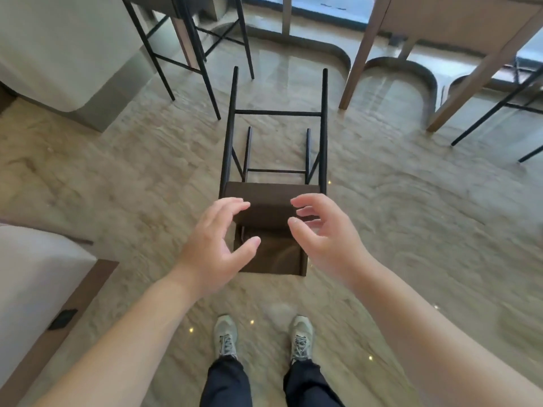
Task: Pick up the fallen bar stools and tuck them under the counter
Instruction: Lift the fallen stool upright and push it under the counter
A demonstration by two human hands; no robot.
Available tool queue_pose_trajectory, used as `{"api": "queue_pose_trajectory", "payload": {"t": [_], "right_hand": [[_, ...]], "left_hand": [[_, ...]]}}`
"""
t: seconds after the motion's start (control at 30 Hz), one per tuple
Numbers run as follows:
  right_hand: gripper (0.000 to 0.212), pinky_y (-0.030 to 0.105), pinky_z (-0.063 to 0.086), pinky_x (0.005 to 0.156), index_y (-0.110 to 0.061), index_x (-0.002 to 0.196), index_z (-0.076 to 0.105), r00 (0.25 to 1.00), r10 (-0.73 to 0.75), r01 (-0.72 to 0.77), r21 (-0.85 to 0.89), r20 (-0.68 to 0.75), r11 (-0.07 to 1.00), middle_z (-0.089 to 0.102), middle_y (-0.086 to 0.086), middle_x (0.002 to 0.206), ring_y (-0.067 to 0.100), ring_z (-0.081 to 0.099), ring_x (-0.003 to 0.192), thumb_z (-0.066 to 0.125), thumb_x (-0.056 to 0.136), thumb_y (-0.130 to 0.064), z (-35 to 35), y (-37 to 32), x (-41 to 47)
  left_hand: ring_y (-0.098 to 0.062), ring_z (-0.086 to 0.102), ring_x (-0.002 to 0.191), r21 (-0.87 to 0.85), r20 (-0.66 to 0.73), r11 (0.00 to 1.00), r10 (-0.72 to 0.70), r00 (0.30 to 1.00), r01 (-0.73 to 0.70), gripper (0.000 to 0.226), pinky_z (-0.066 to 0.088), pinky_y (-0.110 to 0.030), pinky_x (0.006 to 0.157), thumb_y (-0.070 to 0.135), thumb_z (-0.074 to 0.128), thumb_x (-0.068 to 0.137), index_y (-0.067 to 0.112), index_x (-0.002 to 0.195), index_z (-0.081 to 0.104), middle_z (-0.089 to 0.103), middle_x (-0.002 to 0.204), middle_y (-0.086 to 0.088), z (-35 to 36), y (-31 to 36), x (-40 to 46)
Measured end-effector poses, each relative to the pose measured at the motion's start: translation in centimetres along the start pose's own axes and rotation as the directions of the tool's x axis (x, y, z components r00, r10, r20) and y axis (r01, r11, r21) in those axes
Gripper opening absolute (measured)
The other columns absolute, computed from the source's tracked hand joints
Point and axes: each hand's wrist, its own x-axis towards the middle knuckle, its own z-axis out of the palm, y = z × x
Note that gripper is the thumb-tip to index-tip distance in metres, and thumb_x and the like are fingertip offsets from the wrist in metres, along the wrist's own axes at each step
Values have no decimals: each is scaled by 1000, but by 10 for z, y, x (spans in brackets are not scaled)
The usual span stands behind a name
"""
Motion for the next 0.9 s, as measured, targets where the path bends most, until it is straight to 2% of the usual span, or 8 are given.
{"api": "queue_pose_trajectory", "payload": {"t": [0.13,0.27,0.37,0.43,0.53,0.63,0.77,0.9], "right_hand": [[33,22,47,86,-27,120,58,1000,3,-1,-184,9,983,54,-17,121,9,58,101,59,88,-34,34,53,18],[37,22,45,78,-20,122,58,1000,-13,5,-294,-27,956,52,-14,124,6,55,87,63,87,-31,77,129,39],[41,26,46,81,-14,125,58,1000,-8,5,-379,-8,925,52,-5,128,9,50,107,67,86,-28,115,206,56],[45,31,48,83,-14,127,57,999,17,-2,-435,31,900,51,-2,132,13,50,113,67,86,-29,142,266,66],[47,34,52,81,-15,130,53,990,55,24,-540,130,841,49,-1,133,18,52,111,63,89,-34,181,362,77],[50,35,51,88,-17,134,49,965,83,99,-636,250,765,47,0,137,21,49,119,60,90,-37,216,458,87],[54,37,48,95,-20,138,44,928,116,183,-706,354,685,45,1,139,22,46,125,56,90,-42,248,574,104],[52,37,48,95,-22,135,44,895,127,274,-751,428,601,45,2,136,24,46,122,54,89,-44,270,664,119]], "left_hand": [[-7,37,131,71,69,997,17,997,-22,62,21,-14,106,49,57,78,22,133,51,43,141,9,32,-64,23],[-14,36,134,98,135,995,13,991,-26,65,23,-27,108,50,56,77,19,134,52,44,143,1,83,-137,39],[-13,36,133,102,166,995,-9,986,-8,66,27,-30,107,51,55,76,19,133,53,44,143,0,138,-198,43],[-17,38,133,124,195,992,-40,980,16,65,31,-33,108,50,57,77,17,134,53,44,143,-2,180,-243,42],[-20,38,133,184,227,982,-90,970,49,65,30,-34,108,46,59,77,15,134,53,45,144,-5,250,-318,34],[-22,37,136,291,279,956,-129,952,44,67,32,-39,109,51,54,78,17,136,50,43,146,-5,322,-395,25],[-21,33,138,433,369,901,-143,918,-33,70,34,-44,111,53,55,81,18,141,46,40,150,-4,406,-492,19],[-24,38,136,509,397,848,-75,915,-151,69,39,-45,104,50,61,82,16,140,46,43,148,-8,466,-559,20]]}}
